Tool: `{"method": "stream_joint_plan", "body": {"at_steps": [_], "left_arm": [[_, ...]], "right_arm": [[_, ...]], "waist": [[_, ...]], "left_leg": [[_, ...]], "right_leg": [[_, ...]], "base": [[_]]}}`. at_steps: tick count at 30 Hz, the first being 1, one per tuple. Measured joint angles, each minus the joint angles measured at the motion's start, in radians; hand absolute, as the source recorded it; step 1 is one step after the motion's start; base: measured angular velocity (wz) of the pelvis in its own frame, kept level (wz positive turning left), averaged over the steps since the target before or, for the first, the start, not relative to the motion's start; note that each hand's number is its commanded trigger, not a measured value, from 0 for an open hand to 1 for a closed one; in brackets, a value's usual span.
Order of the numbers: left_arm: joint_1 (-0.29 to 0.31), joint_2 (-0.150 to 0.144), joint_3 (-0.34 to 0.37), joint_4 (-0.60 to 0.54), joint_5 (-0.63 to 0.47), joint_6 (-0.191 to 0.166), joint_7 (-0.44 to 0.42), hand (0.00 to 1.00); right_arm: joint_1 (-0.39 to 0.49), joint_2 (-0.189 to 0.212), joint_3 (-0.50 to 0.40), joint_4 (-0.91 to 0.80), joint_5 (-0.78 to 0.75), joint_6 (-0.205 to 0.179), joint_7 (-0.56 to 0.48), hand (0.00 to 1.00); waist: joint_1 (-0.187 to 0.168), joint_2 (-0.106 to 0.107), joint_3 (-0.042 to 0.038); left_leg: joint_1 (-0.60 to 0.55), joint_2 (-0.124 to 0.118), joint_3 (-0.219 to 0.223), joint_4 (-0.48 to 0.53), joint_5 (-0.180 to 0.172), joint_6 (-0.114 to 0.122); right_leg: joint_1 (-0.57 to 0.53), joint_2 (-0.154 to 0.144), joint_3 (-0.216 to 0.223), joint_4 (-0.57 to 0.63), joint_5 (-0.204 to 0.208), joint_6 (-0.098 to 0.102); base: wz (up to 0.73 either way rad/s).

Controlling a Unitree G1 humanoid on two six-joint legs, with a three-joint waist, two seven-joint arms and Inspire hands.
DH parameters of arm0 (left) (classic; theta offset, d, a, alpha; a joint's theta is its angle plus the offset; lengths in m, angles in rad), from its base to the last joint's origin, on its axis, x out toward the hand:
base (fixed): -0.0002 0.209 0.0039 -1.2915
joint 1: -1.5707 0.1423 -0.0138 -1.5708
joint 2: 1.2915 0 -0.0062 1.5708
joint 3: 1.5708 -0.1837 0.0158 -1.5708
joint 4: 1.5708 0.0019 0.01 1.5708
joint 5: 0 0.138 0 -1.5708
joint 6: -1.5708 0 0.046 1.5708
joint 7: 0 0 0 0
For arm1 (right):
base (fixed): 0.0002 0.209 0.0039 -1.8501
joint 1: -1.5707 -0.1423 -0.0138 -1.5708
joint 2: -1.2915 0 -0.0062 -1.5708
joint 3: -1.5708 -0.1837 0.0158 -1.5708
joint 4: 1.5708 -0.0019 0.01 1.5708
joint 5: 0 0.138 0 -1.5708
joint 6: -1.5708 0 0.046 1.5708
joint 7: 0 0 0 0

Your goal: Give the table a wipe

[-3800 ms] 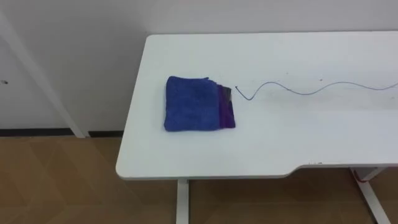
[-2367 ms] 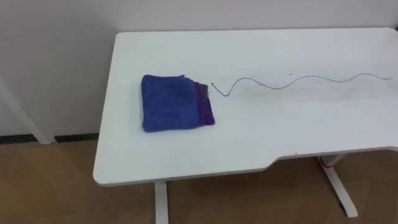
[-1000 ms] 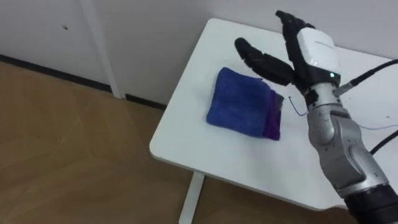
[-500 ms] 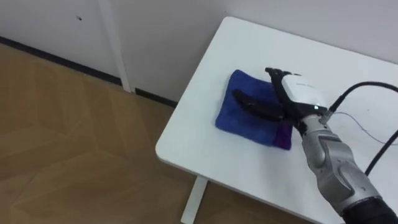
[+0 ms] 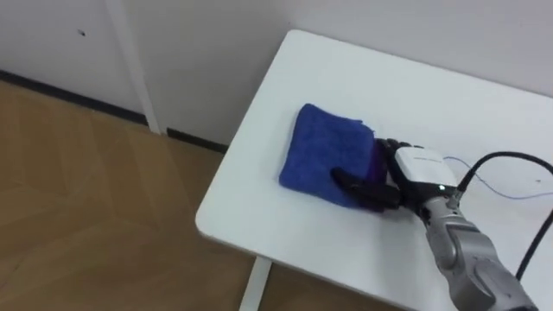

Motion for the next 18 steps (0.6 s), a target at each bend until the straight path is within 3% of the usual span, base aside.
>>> {"method": "stream_joint_plan", "body": {"at_steps": [7, 18], "left_arm": [[-0.018, 0.002, 0.000, 0.000, -0.001, -0.005, 0.023, 0.00], [0.000, 0.002, -0.002, 0.002, -0.019, -0.006, 0.049, 0.00]], "right_arm": [[0.021, 0.010, 0.003, 0.000, -0.012, -0.002, -0.017, 0.00], [0.062, 0.035, 0.003, -0.101, -0.083, -0.006, -0.010, 0.00]], "waist": [[0.008, -0.001, 0.0003], [0.008, 0.005, 0.0011]], "left_leg": [[-0.003, -0.007, 0.022, 0.005, -0.006, 0.015], [-0.003, -0.006, 0.025, 0.007, -0.004, 0.018]], "right_leg": [[-0.004, -0.007, 0.004, 0.000, -0.007, 0.014], [0.000, -0.005, 0.011, 0.002, -0.011, 0.012]], "base": [[-0.03], [0.00]]}}
